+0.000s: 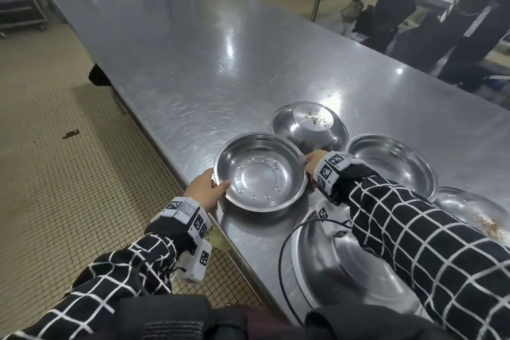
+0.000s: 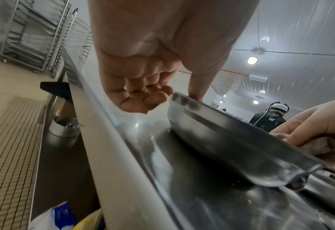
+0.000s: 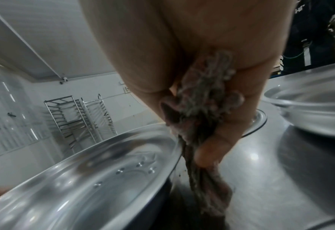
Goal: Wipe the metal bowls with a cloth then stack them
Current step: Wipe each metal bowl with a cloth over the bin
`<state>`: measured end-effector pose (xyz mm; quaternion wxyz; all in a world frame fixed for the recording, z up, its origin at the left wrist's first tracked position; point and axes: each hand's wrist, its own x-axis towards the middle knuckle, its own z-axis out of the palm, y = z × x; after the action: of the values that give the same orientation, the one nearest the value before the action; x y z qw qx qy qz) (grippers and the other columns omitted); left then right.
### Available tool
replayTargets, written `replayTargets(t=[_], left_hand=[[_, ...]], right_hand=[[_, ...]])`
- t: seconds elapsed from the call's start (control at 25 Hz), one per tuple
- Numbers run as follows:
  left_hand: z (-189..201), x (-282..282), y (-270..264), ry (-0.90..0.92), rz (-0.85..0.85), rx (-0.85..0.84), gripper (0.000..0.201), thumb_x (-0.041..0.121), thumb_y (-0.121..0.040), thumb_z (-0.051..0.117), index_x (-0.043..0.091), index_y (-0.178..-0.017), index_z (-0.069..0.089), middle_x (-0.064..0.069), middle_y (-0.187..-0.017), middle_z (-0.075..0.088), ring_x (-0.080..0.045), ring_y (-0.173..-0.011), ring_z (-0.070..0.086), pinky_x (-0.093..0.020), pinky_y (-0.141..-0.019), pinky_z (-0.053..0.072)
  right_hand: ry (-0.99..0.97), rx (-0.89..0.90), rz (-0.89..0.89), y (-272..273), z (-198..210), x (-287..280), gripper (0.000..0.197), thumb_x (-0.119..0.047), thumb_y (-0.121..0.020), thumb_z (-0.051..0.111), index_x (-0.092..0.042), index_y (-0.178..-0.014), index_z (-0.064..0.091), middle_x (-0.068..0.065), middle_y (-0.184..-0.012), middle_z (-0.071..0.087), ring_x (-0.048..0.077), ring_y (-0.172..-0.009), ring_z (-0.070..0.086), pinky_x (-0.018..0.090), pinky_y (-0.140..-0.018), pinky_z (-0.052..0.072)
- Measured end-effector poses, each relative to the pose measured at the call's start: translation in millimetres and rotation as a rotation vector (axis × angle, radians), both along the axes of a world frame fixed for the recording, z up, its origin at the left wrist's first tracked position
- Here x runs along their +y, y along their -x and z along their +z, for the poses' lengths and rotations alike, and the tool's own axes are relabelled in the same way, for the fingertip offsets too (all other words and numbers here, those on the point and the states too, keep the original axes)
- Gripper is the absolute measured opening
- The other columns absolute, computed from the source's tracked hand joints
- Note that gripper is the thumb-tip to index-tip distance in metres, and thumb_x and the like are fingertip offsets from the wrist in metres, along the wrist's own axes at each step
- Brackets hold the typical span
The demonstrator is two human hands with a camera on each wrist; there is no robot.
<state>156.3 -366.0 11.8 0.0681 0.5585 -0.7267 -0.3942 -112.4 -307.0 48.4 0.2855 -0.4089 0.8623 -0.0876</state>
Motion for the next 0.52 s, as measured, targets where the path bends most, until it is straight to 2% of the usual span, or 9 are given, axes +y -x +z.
replayTargets(t=[0.08, 0.16, 0.24, 0.36, 0.44, 0.52], left_hand=[[5.8, -7.5, -2.2, 0.035, -0.033, -0.036, 0.074, 0.045, -0.092, 0.054, 0.011, -0.149, 0.023, -0.016, -0.14, 0.046, -0.027, -0.125, 0.048, -0.04, -0.103, 0.039], [16.4, -19.6, -1.5, 0.055, -0.038, -0.03, 0.077, 0.047, -0.092, 0.051, 0.013, -0.151, 0.016, -0.017, -0.145, 0.039, -0.028, -0.131, 0.042, -0.041, -0.107, 0.036], [30.1, -32.7, 2.9, 0.068, -0.043, -0.023, 0.07, 0.047, -0.094, 0.049, 0.015, -0.15, 0.022, -0.015, -0.139, 0.045, -0.027, -0.124, 0.047, -0.038, -0.101, 0.04], [55.2, -56.1, 26.3, 0.069, -0.116, -0.036, 0.06, 0.044, -0.095, 0.048, 0.016, -0.146, 0.032, -0.007, -0.118, 0.055, -0.022, -0.104, 0.054, -0.028, -0.085, 0.039], [62.5, -76.8, 49.5, 0.053, -0.183, -0.071, 0.057, 0.043, -0.096, 0.048, 0.016, -0.144, 0.035, -0.008, -0.122, 0.056, -0.023, -0.109, 0.055, -0.028, -0.088, 0.038], [60.0, -105.2, 80.4, 0.022, -0.267, -0.106, 0.056, 0.043, -0.095, 0.049, 0.016, -0.143, 0.037, -0.009, -0.133, 0.054, -0.026, -0.116, 0.055, -0.03, -0.099, 0.041]], right_hand=[[-0.006, 0.027, 0.008, 8.0, 8.0, 2.2, 0.035, -0.021, -0.091, 0.053, -0.008, -0.124, 0.058, 0.016, -0.123, 0.059, 0.028, -0.103, 0.059, 0.044, -0.094, 0.048], [0.001, -0.024, -0.025, 25.5, 12.8, 1.7, 0.029, -0.014, -0.092, 0.051, -0.006, -0.119, 0.058, 0.013, -0.114, 0.062, 0.022, -0.092, 0.057, 0.039, -0.092, 0.049], [0.02, -0.07, -0.061, 42.9, 21.0, -0.1, 0.019, -0.014, -0.094, 0.048, -0.005, -0.106, 0.058, 0.012, -0.097, 0.063, 0.023, -0.087, 0.059, 0.036, -0.089, 0.05], [0.179, -0.142, -0.243, 81.1, 28.1, -5.6, 0.027, -0.017, -0.09, 0.053, -0.003, -0.112, 0.061, 0.008, -0.097, 0.062, 0.023, -0.089, 0.058, 0.032, -0.085, 0.048], [0.26, -0.157, -0.361, 106.4, 25.4, -14.8, 0.026, -0.019, -0.087, 0.056, -0.002, -0.105, 0.064, 0.009, -0.095, 0.066, 0.024, -0.087, 0.062, 0.033, -0.084, 0.05], [0.307, -0.172, -0.444, 124.3, 19.9, -26.5, 0.038, -0.037, -0.087, 0.053, -0.004, -0.097, 0.068, 0.015, -0.087, 0.07, 0.03, -0.081, 0.068, 0.044, -0.084, 0.054]])
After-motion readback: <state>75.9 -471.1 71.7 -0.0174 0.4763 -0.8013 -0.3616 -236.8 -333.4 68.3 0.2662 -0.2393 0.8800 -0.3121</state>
